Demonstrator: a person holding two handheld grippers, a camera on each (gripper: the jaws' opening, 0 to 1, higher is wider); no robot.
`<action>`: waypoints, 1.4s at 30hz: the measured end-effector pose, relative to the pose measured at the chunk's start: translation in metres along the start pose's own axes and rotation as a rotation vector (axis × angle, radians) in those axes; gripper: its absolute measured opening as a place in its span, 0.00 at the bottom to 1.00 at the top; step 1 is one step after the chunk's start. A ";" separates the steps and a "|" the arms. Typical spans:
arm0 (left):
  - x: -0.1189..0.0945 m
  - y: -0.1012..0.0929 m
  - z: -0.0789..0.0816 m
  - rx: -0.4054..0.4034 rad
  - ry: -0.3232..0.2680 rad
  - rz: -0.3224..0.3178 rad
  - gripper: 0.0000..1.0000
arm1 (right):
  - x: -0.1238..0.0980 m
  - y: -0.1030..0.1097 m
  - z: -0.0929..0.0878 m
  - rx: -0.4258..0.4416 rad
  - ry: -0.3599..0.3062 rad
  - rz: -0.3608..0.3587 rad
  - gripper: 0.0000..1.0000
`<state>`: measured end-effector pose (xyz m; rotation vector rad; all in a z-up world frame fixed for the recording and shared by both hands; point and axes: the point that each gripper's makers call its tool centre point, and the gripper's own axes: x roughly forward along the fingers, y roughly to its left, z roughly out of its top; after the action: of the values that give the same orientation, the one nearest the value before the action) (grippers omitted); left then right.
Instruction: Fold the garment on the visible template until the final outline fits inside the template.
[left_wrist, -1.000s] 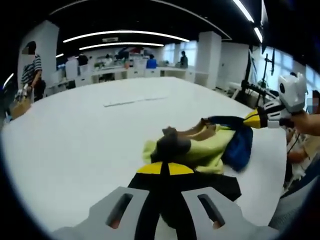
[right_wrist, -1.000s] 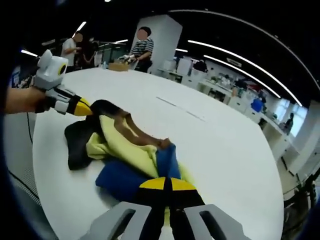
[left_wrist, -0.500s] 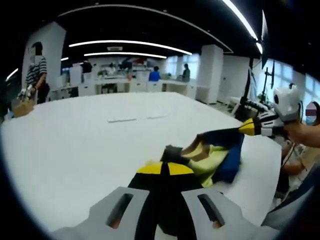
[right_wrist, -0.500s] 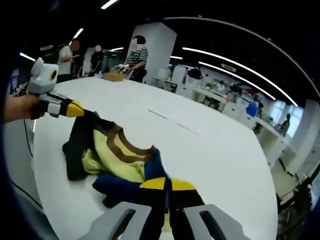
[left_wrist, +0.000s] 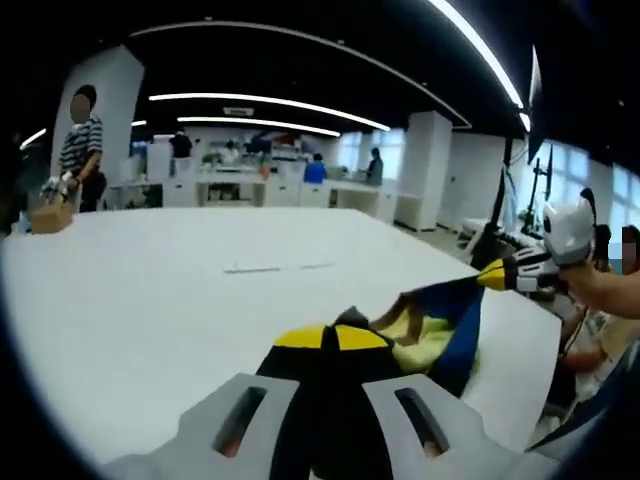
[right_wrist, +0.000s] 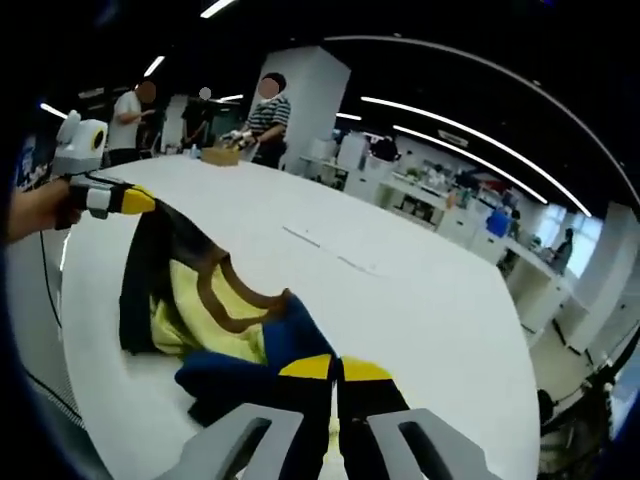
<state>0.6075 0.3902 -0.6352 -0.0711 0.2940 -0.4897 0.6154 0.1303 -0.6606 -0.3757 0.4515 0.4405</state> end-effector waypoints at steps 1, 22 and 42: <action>0.001 0.001 0.002 -0.003 -0.002 0.001 0.00 | 0.000 -0.002 0.002 -0.001 -0.003 -0.002 0.00; 0.031 0.015 0.056 -0.035 -0.099 -0.006 0.00 | 0.016 -0.055 0.034 0.040 -0.048 -0.078 0.00; 0.109 0.072 0.053 -0.185 -0.128 0.086 0.00 | 0.085 -0.098 0.033 0.190 -0.018 -0.137 0.00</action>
<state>0.7472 0.4017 -0.6227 -0.2675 0.2151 -0.3695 0.7425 0.0896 -0.6498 -0.2172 0.4426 0.2650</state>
